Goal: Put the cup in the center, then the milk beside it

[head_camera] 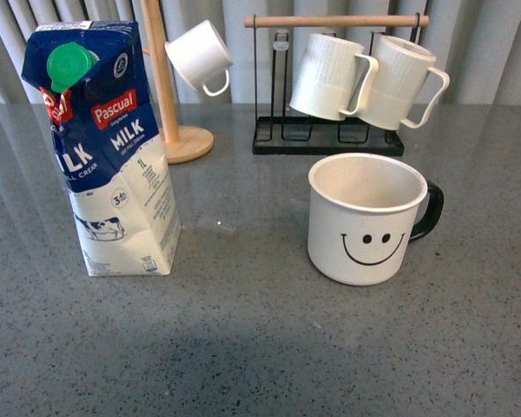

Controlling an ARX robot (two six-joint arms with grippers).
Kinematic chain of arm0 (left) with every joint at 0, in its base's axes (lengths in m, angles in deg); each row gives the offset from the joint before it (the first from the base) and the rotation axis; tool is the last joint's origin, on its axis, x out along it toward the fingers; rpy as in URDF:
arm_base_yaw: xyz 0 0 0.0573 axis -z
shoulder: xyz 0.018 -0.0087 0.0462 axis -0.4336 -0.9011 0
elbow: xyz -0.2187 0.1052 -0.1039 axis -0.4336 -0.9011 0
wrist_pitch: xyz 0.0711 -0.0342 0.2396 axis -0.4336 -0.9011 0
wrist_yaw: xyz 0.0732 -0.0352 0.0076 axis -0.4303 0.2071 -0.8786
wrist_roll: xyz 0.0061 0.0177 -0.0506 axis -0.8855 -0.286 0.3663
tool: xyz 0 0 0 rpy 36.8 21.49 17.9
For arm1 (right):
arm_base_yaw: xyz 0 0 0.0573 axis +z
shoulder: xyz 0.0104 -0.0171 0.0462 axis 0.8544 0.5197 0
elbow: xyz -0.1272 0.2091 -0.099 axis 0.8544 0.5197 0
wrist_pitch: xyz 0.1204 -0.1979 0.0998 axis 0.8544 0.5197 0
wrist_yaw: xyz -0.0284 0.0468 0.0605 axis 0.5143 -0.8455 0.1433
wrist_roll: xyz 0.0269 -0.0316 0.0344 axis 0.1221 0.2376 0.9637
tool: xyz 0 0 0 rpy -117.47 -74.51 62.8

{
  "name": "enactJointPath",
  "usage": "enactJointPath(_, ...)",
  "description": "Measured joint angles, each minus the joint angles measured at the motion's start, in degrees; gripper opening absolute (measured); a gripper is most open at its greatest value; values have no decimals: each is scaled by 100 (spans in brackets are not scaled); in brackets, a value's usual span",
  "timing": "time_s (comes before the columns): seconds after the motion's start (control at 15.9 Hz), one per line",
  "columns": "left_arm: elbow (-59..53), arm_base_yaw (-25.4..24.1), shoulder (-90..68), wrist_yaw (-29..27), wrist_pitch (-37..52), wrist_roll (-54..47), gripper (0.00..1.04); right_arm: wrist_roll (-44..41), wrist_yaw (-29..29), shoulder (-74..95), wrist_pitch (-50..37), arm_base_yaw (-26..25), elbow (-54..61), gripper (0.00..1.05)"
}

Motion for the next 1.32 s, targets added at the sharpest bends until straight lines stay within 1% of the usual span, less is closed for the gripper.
enactJointPath(0.13, 0, 0, 0, 0, -2, 0, 98, 0, 2, -216, 295, 0, -2, 2)
enactJointPath(0.19, 0, 0, 0, -4, 0, 0, 98, 0, -11, -769, 1099, 0, -4, 2)
enactJointPath(0.25, 0, 0, 0, -2, -7, 0, 98, -2, -2, -1088, 1060, 0, -4, 2)
enactJointPath(0.63, 0, 0, 0, 0, 0, 0, 98, -2, 0, -1080, 1141, 0, -2, 2)
enactJointPath(0.75, 0, 0, 0, 0, 0, 0, 98, -2, 0, -1078, 1141, 0, -2, 24)
enactJointPath(1.13, 0, 0, 0, 0, 0, 0, 98, -2, 0, -1078, 1141, 0, -2, 96)
enactJointPath(1.19, 0, 0, 0, 0, 0, 0, 98, -2, 0, -1080, 1141, 0, -2, 99)
enactJointPath(1.25, 0, 0, 0, 0, 0, 0, 98, -2, 0, -1080, 1141, 0, -2, 97)
enactJointPath(1.32, 0, 0, 0, 0, 0, 0, 98, -2, 0, -1080, 1141, 0, -2, 98)
